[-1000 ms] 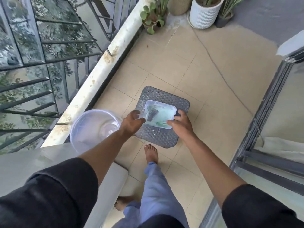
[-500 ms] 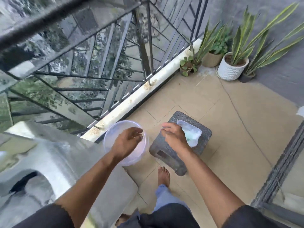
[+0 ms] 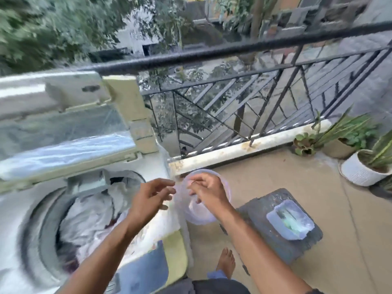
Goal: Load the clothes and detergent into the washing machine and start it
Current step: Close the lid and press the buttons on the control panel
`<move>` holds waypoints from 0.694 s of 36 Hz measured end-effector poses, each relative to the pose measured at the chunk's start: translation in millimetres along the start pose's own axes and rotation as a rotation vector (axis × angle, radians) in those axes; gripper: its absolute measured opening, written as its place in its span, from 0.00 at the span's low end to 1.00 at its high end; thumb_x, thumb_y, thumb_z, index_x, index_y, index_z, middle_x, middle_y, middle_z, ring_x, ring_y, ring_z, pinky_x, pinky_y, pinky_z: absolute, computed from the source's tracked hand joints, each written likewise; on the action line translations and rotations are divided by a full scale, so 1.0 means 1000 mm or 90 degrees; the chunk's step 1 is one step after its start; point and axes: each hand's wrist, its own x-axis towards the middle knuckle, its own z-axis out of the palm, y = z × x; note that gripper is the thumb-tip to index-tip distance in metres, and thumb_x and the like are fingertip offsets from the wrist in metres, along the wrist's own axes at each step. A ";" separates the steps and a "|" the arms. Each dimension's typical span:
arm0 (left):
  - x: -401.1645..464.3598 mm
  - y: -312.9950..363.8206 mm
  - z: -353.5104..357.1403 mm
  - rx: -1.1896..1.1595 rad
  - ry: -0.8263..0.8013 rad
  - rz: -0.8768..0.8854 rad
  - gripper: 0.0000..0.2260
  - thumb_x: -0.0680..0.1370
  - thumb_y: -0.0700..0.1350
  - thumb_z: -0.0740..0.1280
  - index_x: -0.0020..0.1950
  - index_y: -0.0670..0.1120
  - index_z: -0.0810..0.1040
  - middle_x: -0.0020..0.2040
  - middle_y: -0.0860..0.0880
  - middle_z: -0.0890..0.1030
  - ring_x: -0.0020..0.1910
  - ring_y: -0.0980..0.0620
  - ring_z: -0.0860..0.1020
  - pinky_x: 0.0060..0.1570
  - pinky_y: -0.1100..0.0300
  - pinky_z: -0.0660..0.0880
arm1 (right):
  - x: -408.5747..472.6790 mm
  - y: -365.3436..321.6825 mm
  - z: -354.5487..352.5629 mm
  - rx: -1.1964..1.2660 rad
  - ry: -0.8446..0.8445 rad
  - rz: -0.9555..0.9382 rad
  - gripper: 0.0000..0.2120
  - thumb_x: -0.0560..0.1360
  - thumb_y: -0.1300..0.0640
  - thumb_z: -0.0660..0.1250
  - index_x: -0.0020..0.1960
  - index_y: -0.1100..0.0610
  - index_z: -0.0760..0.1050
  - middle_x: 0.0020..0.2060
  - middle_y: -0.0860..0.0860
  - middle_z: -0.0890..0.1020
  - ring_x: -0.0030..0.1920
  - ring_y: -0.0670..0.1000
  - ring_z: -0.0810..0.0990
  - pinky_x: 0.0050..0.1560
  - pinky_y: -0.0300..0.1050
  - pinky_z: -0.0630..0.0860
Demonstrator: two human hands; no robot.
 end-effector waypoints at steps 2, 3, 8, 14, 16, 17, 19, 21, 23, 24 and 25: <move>-0.008 -0.013 -0.023 -0.034 0.023 -0.015 0.09 0.85 0.36 0.65 0.57 0.45 0.84 0.51 0.41 0.88 0.45 0.49 0.83 0.40 0.58 0.80 | -0.003 -0.009 0.026 -0.013 -0.032 0.002 0.06 0.79 0.61 0.70 0.53 0.54 0.83 0.45 0.54 0.88 0.39 0.47 0.85 0.32 0.36 0.75; -0.011 -0.020 -0.034 -0.051 0.039 -0.019 0.10 0.85 0.36 0.64 0.57 0.45 0.84 0.51 0.41 0.88 0.45 0.49 0.83 0.40 0.58 0.80 | -0.004 -0.012 0.039 -0.020 -0.049 0.003 0.06 0.79 0.61 0.70 0.52 0.52 0.83 0.46 0.54 0.88 0.39 0.47 0.85 0.32 0.38 0.75; -0.023 -0.056 -0.088 -0.112 0.132 -0.046 0.12 0.85 0.37 0.64 0.56 0.50 0.85 0.48 0.48 0.89 0.45 0.52 0.85 0.42 0.59 0.80 | -0.001 -0.023 0.103 -0.055 -0.121 -0.001 0.07 0.78 0.62 0.69 0.51 0.52 0.83 0.46 0.56 0.88 0.38 0.48 0.84 0.35 0.43 0.78; -0.033 -0.095 -0.143 -0.183 0.215 -0.091 0.12 0.84 0.37 0.64 0.58 0.47 0.85 0.53 0.43 0.88 0.48 0.48 0.83 0.52 0.47 0.82 | 0.007 -0.018 0.174 -0.079 -0.151 0.034 0.07 0.77 0.62 0.70 0.53 0.54 0.83 0.44 0.54 0.88 0.37 0.48 0.85 0.37 0.45 0.80; -0.033 -0.106 -0.159 -0.211 0.232 -0.116 0.11 0.85 0.38 0.64 0.60 0.46 0.85 0.53 0.44 0.88 0.47 0.48 0.83 0.49 0.49 0.84 | 0.010 -0.016 0.196 -0.075 -0.158 0.044 0.06 0.78 0.62 0.68 0.51 0.53 0.82 0.45 0.55 0.88 0.39 0.50 0.85 0.41 0.47 0.82; -0.032 -0.111 -0.166 -0.230 0.239 -0.133 0.11 0.85 0.38 0.64 0.61 0.44 0.85 0.53 0.45 0.88 0.46 0.48 0.84 0.46 0.52 0.84 | 0.012 -0.016 0.207 -0.070 -0.161 0.052 0.06 0.79 0.62 0.67 0.51 0.53 0.81 0.46 0.56 0.88 0.39 0.51 0.85 0.42 0.48 0.82; -0.032 -0.118 -0.181 -0.280 0.243 -0.170 0.10 0.85 0.40 0.64 0.63 0.43 0.83 0.55 0.45 0.86 0.48 0.47 0.83 0.46 0.54 0.83 | 0.017 -0.013 0.228 -0.055 -0.163 0.078 0.06 0.79 0.63 0.67 0.52 0.55 0.81 0.47 0.59 0.88 0.38 0.51 0.84 0.42 0.47 0.82; -0.032 -0.126 -0.194 -0.337 0.239 -0.198 0.11 0.86 0.43 0.64 0.66 0.42 0.81 0.61 0.43 0.84 0.55 0.43 0.83 0.50 0.50 0.84 | 0.024 -0.008 0.248 -0.046 -0.164 0.110 0.06 0.79 0.64 0.67 0.54 0.57 0.81 0.47 0.60 0.87 0.37 0.52 0.83 0.39 0.47 0.82; -0.029 -0.133 -0.206 -0.382 0.236 -0.207 0.12 0.87 0.46 0.64 0.67 0.41 0.78 0.64 0.44 0.81 0.59 0.42 0.82 0.49 0.49 0.84 | 0.031 -0.005 0.265 -0.021 -0.159 0.142 0.07 0.79 0.64 0.68 0.57 0.58 0.79 0.47 0.60 0.87 0.38 0.55 0.84 0.39 0.48 0.83; -0.028 -0.136 -0.212 -0.397 0.235 -0.204 0.11 0.87 0.46 0.64 0.66 0.43 0.78 0.64 0.45 0.80 0.59 0.43 0.82 0.51 0.47 0.84 | 0.033 -0.004 0.273 0.002 -0.151 0.159 0.07 0.80 0.65 0.67 0.57 0.59 0.79 0.49 0.61 0.86 0.39 0.56 0.84 0.41 0.51 0.84; -0.025 -0.138 -0.217 -0.406 0.232 -0.198 0.09 0.87 0.46 0.64 0.65 0.44 0.77 0.65 0.46 0.79 0.59 0.45 0.81 0.55 0.45 0.83 | 0.036 -0.004 0.280 0.022 -0.138 0.174 0.07 0.81 0.66 0.65 0.57 0.59 0.78 0.50 0.61 0.85 0.41 0.57 0.84 0.45 0.54 0.84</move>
